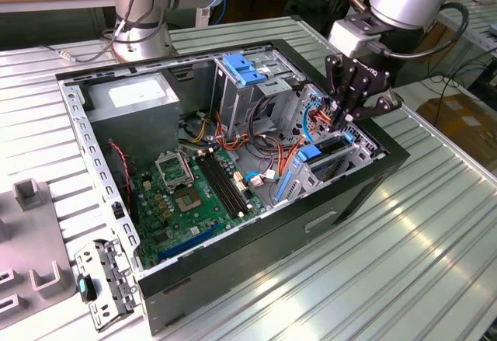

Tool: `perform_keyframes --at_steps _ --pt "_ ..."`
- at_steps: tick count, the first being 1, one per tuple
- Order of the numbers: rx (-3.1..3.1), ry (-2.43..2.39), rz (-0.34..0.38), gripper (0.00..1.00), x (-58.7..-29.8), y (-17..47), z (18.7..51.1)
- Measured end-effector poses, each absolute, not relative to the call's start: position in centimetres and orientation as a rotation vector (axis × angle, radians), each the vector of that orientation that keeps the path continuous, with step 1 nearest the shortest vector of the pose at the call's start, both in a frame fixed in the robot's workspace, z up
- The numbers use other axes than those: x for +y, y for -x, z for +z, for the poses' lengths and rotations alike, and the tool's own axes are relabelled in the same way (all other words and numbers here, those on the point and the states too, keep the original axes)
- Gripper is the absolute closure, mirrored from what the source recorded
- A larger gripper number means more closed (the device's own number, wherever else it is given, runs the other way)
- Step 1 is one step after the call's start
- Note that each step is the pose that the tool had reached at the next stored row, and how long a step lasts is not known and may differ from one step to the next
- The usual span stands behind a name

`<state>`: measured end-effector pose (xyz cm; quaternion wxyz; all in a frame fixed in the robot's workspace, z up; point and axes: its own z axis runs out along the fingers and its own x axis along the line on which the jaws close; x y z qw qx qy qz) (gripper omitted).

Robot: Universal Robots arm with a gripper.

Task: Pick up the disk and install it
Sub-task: 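Insert the first disk wire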

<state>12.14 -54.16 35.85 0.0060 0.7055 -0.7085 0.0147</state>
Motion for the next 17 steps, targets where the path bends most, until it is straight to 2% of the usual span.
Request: perform_keyframes --at_steps 17 --pt "-2.25 -2.171 0.048 0.83 -54.7 -11.9 34.8"
